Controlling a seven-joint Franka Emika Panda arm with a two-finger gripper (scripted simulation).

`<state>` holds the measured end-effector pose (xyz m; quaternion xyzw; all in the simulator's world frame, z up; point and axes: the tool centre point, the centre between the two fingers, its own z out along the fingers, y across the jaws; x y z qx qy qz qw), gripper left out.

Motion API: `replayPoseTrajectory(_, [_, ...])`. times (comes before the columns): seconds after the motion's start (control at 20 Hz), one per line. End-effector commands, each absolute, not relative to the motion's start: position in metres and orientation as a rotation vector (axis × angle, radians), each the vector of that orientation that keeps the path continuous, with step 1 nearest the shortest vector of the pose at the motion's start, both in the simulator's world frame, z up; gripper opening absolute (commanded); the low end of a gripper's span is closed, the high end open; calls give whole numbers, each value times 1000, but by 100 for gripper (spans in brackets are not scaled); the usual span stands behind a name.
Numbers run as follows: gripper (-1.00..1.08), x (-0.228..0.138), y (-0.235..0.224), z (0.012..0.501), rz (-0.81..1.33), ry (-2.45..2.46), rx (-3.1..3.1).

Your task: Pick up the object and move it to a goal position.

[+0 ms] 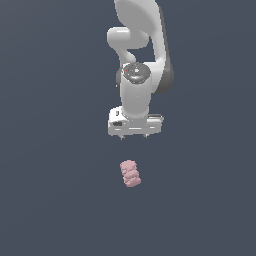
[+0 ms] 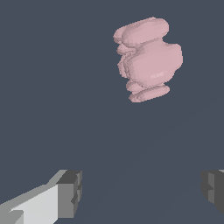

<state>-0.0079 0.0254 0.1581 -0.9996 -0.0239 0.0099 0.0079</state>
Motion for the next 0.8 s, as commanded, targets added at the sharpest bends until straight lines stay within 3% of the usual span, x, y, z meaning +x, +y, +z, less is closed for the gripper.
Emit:
replayPoseTrajectory(0.0, [100, -8, 25, 158, 31, -75, -3125])
replayPoseTrajectory(0.75, [100, -8, 36, 160, 36, -95, -3127])
